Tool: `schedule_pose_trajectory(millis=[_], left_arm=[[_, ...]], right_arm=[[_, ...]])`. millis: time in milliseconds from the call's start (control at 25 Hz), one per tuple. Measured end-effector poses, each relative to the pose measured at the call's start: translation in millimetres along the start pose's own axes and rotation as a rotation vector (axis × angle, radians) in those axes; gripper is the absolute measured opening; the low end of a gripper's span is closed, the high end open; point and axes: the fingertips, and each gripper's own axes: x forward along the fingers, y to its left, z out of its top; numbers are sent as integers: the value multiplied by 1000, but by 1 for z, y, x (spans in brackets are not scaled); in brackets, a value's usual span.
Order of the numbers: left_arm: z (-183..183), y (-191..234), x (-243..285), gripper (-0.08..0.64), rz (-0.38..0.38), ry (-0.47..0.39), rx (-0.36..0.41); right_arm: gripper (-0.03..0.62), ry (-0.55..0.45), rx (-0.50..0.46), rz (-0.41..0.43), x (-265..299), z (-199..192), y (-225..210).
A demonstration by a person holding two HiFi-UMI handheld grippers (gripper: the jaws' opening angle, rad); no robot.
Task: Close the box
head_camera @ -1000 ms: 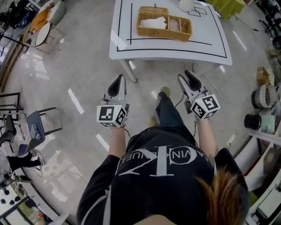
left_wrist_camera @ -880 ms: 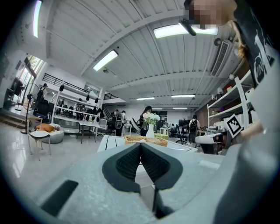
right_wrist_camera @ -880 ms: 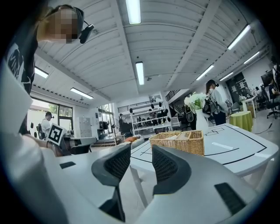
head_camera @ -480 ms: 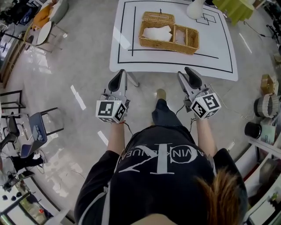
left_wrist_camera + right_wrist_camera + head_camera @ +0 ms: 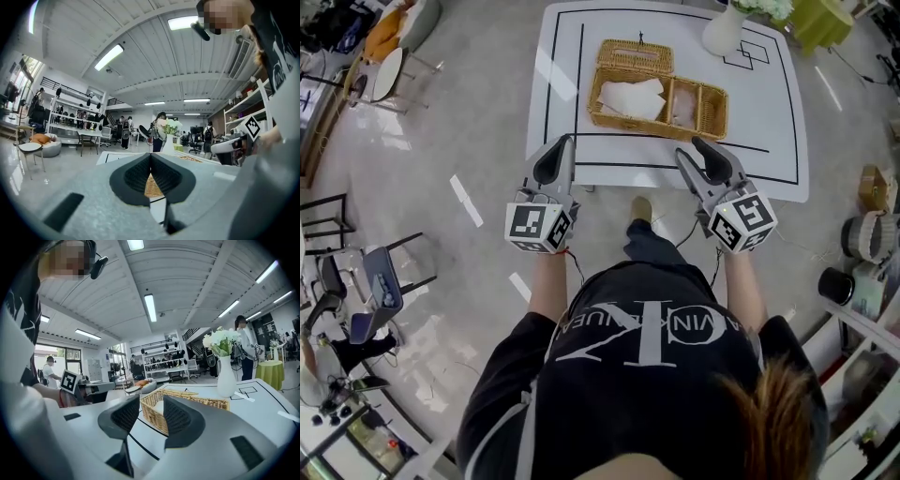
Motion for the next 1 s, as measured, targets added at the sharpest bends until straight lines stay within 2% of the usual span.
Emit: schedule_pose_trajectory(millis=[520, 1000], left_arm=[[13, 23, 92, 11, 17, -2, 27], [0, 45, 120, 11, 46, 72, 31]], right_arm=[[161, 78, 10, 63, 57, 25, -68], [167, 171, -33, 62, 99, 32, -105]])
